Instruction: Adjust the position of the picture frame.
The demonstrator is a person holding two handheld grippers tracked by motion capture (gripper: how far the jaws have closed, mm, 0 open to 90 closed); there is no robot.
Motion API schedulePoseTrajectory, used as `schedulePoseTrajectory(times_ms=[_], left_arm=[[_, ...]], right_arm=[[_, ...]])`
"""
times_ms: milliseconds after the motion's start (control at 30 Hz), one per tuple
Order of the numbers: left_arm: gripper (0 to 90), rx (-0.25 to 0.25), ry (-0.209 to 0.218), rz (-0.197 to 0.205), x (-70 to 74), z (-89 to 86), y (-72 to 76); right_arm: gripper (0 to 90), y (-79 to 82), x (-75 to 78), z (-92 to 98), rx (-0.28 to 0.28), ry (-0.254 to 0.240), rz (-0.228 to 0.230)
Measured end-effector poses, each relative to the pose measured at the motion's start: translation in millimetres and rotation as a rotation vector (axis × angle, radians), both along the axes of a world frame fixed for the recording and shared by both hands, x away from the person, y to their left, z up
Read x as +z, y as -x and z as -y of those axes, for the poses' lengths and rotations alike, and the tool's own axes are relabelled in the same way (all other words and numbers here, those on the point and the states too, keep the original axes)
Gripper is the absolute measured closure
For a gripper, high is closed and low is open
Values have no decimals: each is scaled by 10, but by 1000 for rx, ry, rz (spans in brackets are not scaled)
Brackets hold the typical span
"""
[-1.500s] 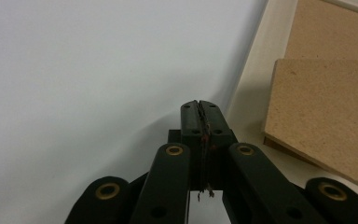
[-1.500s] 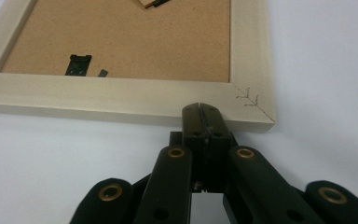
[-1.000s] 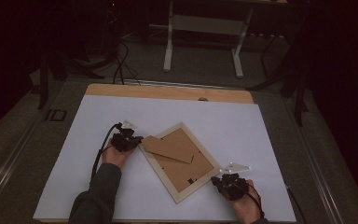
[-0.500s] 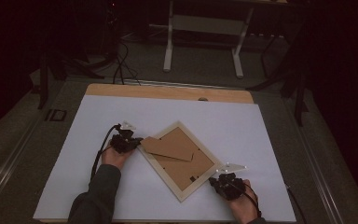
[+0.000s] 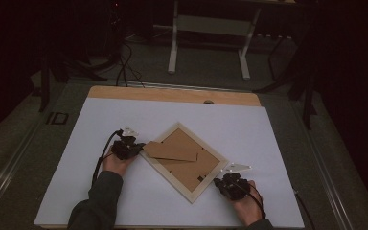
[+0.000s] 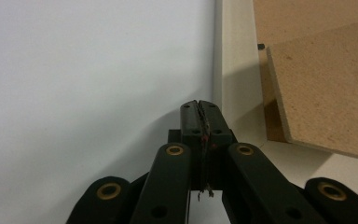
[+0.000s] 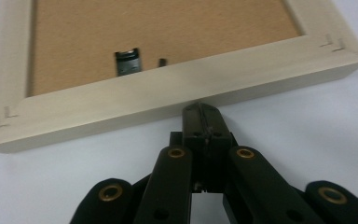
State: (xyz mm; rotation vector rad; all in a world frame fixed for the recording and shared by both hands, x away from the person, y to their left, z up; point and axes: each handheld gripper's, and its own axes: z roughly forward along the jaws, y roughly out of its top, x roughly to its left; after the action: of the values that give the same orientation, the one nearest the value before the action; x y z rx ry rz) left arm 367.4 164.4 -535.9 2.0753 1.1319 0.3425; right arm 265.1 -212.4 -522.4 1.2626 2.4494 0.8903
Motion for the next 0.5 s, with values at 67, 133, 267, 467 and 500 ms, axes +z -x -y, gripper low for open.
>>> schedulePoseTrajectory(times_ms=[67,133,267,467,500], left_arm=[[900,0,-3,4,0,9,17],[900,-4,-9,3,2,5,36],[900,-5,-5,9,-3,2,86],[900,-4,-16,7,5,-6,119],[900,-5,-19,7,7,-9,126]], right_arm=[[900,12,3,-10,2,10,4],[900,3,4,-5,3,8,0],[900,-34,0,18,-14,0,1],[900,-135,-2,37,-34,-6,-1],[900,-164,-3,41,-36,-11,-3]])
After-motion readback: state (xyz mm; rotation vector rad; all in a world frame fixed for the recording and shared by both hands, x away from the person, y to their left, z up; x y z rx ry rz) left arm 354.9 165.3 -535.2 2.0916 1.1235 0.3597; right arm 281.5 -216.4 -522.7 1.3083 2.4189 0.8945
